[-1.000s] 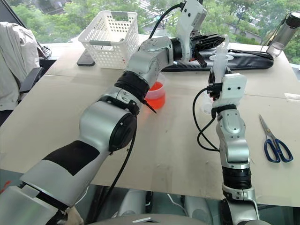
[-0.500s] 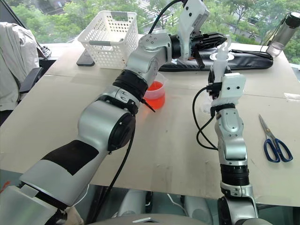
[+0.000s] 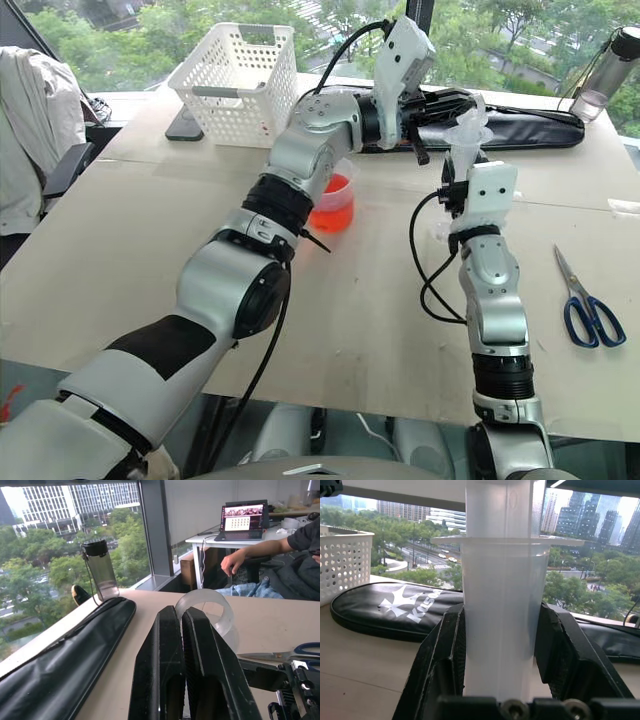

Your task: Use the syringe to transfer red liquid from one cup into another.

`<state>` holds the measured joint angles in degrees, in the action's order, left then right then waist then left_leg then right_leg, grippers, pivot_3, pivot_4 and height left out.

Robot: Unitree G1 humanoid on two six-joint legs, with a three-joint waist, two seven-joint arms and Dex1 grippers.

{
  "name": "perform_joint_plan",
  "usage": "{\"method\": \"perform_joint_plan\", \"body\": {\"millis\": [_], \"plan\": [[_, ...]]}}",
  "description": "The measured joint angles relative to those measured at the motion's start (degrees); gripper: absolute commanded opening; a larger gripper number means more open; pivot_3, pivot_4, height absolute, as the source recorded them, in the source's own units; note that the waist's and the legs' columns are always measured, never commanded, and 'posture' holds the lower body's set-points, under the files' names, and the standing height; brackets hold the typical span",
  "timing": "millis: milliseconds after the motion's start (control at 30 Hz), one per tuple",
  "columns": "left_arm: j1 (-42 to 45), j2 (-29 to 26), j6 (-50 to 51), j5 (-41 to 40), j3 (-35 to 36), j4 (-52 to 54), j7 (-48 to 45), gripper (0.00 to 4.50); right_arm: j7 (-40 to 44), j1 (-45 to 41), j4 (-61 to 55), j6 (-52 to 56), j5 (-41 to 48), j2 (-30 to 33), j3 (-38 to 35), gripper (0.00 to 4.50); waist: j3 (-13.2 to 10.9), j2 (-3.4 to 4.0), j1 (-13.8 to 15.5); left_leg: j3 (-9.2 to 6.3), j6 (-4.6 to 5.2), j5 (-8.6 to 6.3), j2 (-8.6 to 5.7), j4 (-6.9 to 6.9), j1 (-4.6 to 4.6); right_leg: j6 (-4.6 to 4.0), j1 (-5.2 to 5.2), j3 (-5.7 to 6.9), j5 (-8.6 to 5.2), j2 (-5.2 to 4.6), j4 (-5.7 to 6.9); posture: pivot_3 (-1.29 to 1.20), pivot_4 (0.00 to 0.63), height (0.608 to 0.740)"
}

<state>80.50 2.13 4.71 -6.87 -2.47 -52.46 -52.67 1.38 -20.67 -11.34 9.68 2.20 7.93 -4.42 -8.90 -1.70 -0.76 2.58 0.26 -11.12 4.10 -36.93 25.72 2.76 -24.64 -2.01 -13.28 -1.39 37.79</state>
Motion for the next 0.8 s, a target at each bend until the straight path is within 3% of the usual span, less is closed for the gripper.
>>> {"method": "perform_joint_plan", "body": {"millis": [800], "plan": [[-0.2, 0.4, 0.4, 1.4, -0.5, 0.0, 0.0, 0.00, 0.5, 0.0, -5.8, 6.4, -1.5, 1.3, 0.0, 1.49, 0.0, 0.00, 0.0, 0.00, 0.00, 0.00, 0.00, -0.01, 0.00, 0.00, 0.00, 0.00, 0.00, 0.00, 0.01, 0.00, 0.150, 0.724]]}}
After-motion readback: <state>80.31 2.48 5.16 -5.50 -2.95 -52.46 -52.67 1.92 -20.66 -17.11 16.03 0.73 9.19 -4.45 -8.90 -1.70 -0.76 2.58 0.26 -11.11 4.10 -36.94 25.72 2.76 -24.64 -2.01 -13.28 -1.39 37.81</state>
